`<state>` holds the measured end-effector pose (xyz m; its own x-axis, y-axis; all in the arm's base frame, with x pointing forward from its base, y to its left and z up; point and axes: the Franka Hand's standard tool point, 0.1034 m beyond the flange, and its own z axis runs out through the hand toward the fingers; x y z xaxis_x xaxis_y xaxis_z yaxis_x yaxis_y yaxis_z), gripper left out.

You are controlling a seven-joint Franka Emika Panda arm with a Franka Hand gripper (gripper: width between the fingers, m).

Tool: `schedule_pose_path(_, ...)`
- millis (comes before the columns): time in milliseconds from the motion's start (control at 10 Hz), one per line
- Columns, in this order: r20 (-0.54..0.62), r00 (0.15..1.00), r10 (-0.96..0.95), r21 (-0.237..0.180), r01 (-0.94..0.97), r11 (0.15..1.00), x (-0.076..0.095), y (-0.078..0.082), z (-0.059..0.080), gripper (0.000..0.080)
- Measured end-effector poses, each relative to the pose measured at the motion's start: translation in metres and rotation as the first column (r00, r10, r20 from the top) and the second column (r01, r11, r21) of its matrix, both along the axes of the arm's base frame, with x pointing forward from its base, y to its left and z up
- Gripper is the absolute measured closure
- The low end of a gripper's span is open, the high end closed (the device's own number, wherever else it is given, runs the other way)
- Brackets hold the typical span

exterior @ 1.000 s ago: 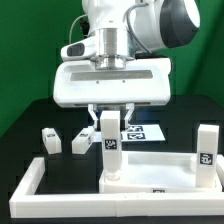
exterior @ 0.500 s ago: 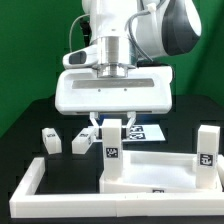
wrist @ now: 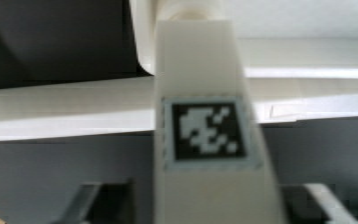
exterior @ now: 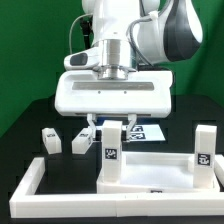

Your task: Assemble desk

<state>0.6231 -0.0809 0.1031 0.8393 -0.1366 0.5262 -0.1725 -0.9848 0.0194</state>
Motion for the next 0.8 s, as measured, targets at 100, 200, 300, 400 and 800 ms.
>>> schedule_pose_path(100,0.000,1.000,0.000,0.000,0.000,1.000,-0.0001,0.0000,-0.0001,0.0263)
schedule_pose_path(200,0.000,1.000,0.000,0.000,0.000,1.000,-0.0002,0.0000,-0.0002,0.0263)
schedule_pose_path(300,-0.001,1.000,0.000,0.000,0.000,1.000,-0.0002,0.0000,-0.0002,0.0174)
schedule_pose_path(400,-0.001,1.000,0.000,0.000,0.000,1.000,-0.0003,0.0000,-0.0003,0.0157)
schedule_pose_path(800,-0.001,1.000,0.000,0.000,0.000,1.000,-0.0004,-0.0001,-0.0004,0.0150)
